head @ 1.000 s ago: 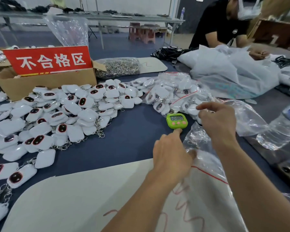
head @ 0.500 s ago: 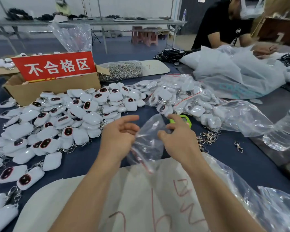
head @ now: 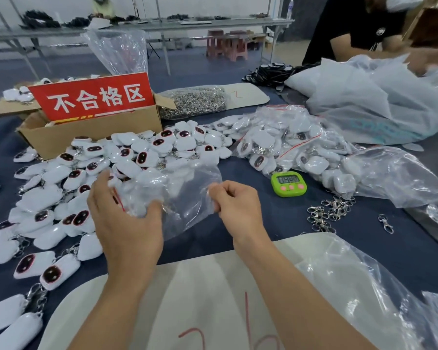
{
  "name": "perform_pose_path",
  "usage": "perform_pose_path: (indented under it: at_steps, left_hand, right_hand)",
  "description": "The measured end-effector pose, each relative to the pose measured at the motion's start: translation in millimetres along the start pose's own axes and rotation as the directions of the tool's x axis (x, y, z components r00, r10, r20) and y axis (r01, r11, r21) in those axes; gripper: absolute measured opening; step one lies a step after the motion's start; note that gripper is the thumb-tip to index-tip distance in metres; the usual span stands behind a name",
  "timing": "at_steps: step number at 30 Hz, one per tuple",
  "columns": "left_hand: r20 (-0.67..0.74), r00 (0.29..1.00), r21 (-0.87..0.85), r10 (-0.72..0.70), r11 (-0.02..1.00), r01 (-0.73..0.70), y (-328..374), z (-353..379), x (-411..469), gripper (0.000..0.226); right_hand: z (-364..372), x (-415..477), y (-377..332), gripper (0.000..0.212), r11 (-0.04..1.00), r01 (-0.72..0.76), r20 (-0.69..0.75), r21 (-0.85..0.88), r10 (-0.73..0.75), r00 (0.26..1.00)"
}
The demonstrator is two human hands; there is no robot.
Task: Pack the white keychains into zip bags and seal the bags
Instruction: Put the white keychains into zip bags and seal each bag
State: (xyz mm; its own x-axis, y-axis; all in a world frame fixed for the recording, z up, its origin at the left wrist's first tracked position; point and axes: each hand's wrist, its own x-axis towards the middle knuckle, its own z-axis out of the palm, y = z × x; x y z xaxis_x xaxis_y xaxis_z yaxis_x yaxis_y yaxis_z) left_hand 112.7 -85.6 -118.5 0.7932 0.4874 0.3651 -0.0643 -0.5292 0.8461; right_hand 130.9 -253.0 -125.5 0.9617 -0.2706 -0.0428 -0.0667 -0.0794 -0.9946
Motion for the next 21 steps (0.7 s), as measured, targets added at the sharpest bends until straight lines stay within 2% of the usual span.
perform_pose_path:
  at_steps: [2, 4, 7, 9, 12, 13, 15, 16, 17, 19, 20, 21]
  left_hand:
    - [0.067, 0.987, -0.142, -0.145, 0.978, 0.153, -2, 0, 9, 0.083]
    - [0.184, 0.943, -0.257, -0.278, 0.912, 0.319, -5, 1, 14, 0.073]
    - [0.287, 0.891, -0.389, -0.351, 0.807, 0.443, -9, 3, 22, 0.035]
    - [0.339, 0.866, -0.482, -0.368, 0.722, 0.496, -10, 0, 25, 0.011]
    - [0.442, 0.810, -0.435, -0.385, 0.698, 0.569, -12, 0, 25, 0.014]
    - [0.483, 0.786, -0.399, -0.386, 0.702, 0.590, -12, 1, 24, 0.014]
    - [0.519, 0.763, -0.376, -0.385, 0.699, 0.609, -10, 3, 23, 0.018]
    - [0.504, 0.773, -0.381, -0.386, 0.704, 0.600, -8, 3, 22, 0.020]
    - [0.470, 0.797, -0.384, -0.378, 0.726, 0.571, -7, 4, 21, 0.021]
    - [0.401, 0.853, -0.403, -0.336, 0.771, 0.493, -5, 4, 20, 0.019]
    - [0.384, 0.870, -0.416, -0.310, 0.783, 0.463, -4, 4, 19, 0.017]
    - [0.376, 0.882, -0.420, -0.285, 0.796, 0.436, -3, 3, 18, 0.015]
  right_hand:
    - [-2, 0, -2, 0.044, 1.000, -0.016, -0.047, 0.027, 0.018, 0.999]
    - [-5, 3, -4, 0.046, 0.999, -0.030, -0.102, 0.025, 0.033, 0.994]
    - [-10, 10, -3, 0.049, 0.994, -0.055, -0.126, 0.092, 0.066, 0.990]
    - [-11, 12, -2, 0.040, 0.990, -0.071, -0.116, 0.124, 0.086, 0.990]
    - [-11, 12, -3, 0.016, 0.991, -0.063, -0.131, 0.117, 0.079, 0.988]
    - [-12, 13, -4, 0.011, 0.994, -0.038, -0.133, 0.106, 0.052, 0.990]
    - [-15, 12, -5, 0.047, 0.998, 0.065, -0.113, -0.013, -0.066, 0.991]
    - [-16, 10, -6, 0.061, 0.981, 0.147, -0.115, -0.126, -0.161, 0.980]
    - [-14, 5, -7, 0.066, 0.934, 0.254, -0.103, -0.251, -0.287, 0.952]
    - [1, -9, -8, 0.052, 0.782, 0.459, -0.007, -0.421, -0.509, 0.861]
    - [10, -17, -5, 0.040, 0.760, 0.497, 0.073, -0.418, -0.517, 0.853]
    - [19, -26, -5, 0.031, 0.788, 0.489, 0.160, -0.374, -0.464, 0.871]
